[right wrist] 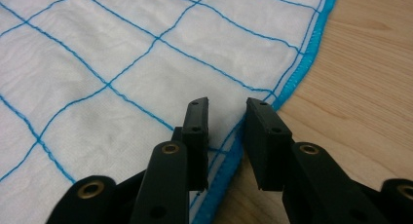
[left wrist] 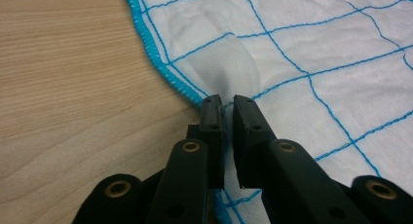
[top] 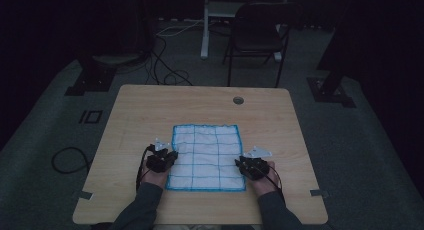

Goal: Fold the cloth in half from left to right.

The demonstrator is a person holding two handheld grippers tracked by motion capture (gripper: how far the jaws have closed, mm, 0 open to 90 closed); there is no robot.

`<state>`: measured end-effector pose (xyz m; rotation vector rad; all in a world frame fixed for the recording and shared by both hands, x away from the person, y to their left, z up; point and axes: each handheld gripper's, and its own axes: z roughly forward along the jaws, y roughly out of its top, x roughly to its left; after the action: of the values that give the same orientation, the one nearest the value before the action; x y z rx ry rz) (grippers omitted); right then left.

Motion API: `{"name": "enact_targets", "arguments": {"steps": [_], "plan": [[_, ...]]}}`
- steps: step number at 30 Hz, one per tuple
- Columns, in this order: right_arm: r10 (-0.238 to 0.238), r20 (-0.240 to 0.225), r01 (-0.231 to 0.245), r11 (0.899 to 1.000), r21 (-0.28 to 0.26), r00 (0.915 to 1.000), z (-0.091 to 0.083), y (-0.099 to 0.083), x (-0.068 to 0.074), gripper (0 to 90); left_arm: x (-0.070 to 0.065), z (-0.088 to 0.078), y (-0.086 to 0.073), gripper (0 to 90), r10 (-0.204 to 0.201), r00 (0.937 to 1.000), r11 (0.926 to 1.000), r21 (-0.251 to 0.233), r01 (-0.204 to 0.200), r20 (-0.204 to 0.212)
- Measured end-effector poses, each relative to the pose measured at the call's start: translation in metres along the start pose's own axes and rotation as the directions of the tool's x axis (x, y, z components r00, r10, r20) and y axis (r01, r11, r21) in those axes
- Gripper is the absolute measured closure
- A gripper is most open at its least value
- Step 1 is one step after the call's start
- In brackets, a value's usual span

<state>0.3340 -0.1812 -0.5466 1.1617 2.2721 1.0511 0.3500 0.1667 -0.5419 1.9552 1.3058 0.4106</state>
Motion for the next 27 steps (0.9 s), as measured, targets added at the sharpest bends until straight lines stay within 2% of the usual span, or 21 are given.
{"name": "enact_targets", "arguments": {"steps": [7,9,16,23,27], "plan": [[0.0,-0.009,0.0,1.0,-0.023,1.0,-0.002,0.001,0.001,66.1,0.011,-0.006,-0.003,85.0,-0.023,0.9996,0.9997,-0.002,0.023,-0.014],[-0.002,-0.009,0.002,1.0,-0.03,1.0,-0.003,0.001,0.001,64.4,0.016,-0.009,-0.005,85.0,-0.042,0.999,0.9991,-0.003,0.041,-0.015],[-0.004,-0.008,0.004,0.999,-0.032,1.0,-0.004,0.001,0.001,63.7,0.031,-0.014,-0.007,85.0,-0.078,0.9966,0.9969,-0.003,0.078,-0.026],[-0.008,0.003,0.008,1.0,-0.013,1.0,-0.002,0.001,0.001,63.7,0.032,-0.013,-0.005,85.1,-0.083,0.9961,0.9965,-0.001,0.083,-0.029],[-0.001,0.003,0.001,1.0,-0.022,1.0,-0.004,0.001,0.0,63.3,0.032,-0.014,-0.004,85.4,-0.086,0.9961,0.9963,-0.003,0.086,-0.018]]}}
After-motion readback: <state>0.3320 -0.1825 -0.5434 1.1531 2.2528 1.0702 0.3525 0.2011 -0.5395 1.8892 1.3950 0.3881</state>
